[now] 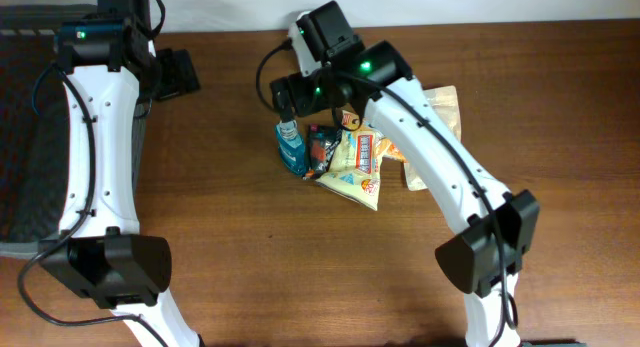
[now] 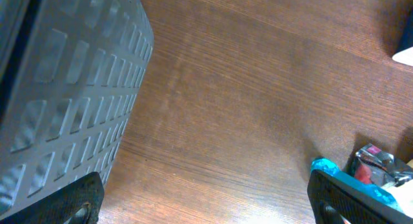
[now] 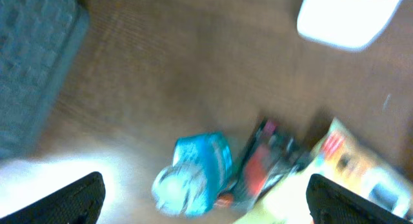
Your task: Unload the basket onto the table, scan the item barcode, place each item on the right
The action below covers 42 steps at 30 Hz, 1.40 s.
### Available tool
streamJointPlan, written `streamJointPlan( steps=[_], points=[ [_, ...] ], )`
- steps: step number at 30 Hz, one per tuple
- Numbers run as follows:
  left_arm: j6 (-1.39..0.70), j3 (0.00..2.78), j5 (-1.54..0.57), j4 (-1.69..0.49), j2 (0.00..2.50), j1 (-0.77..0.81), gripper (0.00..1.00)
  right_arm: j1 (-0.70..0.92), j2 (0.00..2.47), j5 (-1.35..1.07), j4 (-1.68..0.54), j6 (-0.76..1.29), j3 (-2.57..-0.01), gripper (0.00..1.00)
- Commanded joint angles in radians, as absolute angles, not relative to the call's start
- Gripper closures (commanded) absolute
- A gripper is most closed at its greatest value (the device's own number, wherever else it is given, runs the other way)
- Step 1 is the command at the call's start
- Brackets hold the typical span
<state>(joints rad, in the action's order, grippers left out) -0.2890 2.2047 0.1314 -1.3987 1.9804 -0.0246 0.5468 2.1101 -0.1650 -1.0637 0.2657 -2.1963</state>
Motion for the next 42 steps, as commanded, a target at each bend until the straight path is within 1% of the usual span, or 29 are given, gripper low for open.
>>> streamJointPlan(
  steps=[1,2,4,9,11,15,18,20,21,24,25,26,27,28,29,33,35,36,39,40,42],
  points=[
    [-0.299,2.205,0.136,-1.4,1.987,-0.023,0.01,0.549,2.07,-0.339,-1.119,0.479,-2.215,0.01],
    [-0.299,2.205,0.136,-1.4,1.987,-0.022,0.01,0.552,2.075,-0.306,-1.12,0.485,-2.209,0.01],
    [-0.299,2.205,0.136,-1.4,1.987,-0.023,0.01,0.575,2.091,-0.191,-1.157,0.631,-2.209,0.01],
    [-0.299,2.205,0.136,-1.4,1.987,-0.023,0.01,0.723,2.12,0.271,-1.207,0.86,-2.209,0.01],
    [-0.299,2.205,0.136,-1.401,1.987,-0.023,0.01,0.785,2.175,0.363,-1.189,0.873,-2.209,0.01],
    [-0.299,2.205,0.136,-1.4,1.987,-0.023,0.01,0.82,2.278,0.518,-1.133,0.873,-2.209,0.01],
    [-0.299,2.205,0.136,-1.4,1.987,-0.023,0.01,0.818,2.307,0.541,-1.114,0.873,-2.209,0.01],
    [-0.299,2.205,0.136,-1.4,1.987,-0.023,0.01,0.818,2.307,0.602,-1.1,0.872,-2.209,0.01],
    [-0.299,2.205,0.136,-1.4,1.987,-0.023,0.01,0.818,2.307,0.624,-1.096,0.869,-2.209,0.04],
    [-0.299,2.205,0.136,-1.4,1.987,-0.023,0.01,0.818,2.305,0.635,-1.096,0.82,-2.216,0.21],
    [-0.299,2.205,0.136,-1.4,1.987,-0.023,0.01,0.819,2.304,0.632,-1.102,0.82,-2.218,0.3],
    [-0.299,2.205,0.136,-1.4,1.987,-0.023,0.01,0.819,2.3,0.624,-1.104,0.82,-2.218,0.34],
    [-0.299,2.205,0.136,-1.4,1.987,-0.023,0.01,0.819,2.295,0.617,-1.106,0.82,-2.218,0.34],
    [-0.299,2.205,0.136,-1.4,1.987,-0.023,0.01,0.819,2.292,0.614,-1.106,0.82,-2.218,0.38],
    [-0.299,2.205,0.136,-1.4,1.987,-0.023,0.01,0.819,2.291,0.606,-1.106,0.82,-2.218,0.45],
    [-0.299,2.205,0.136,-1.4,1.987,-0.023,0.01,0.819,2.289,0.606,-1.103,0.82,-2.22,0.44],
    [-0.299,2.205,0.136,-1.4,1.987,-0.023,0.01,0.819,2.289,0.607,-1.126,0.819,-2.251,0.36],
    [-0.299,2.205,0.136,-1.4,1.987,-0.023,0.01,0.819,2.289,0.606,-1.152,0.82,-2.28,0.35],
    [-0.299,2.205,0.136,-1.4,1.987,-0.023,0.01,0.819,2.289,0.531,-1.205,0.847,-2.346,0.36],
    [-0.299,2.205,0.136,-1.4,1.987,-0.023,0.01,0.819,2.29,0.524,-1.216,0.901,-2.346,0.38],
    [-0.299,2.205,0.136,-1.401,1.987,-0.023,0.01,0.818,2.297,0.527,-1.232,1.01,-2.334,0.4]
  ],
)
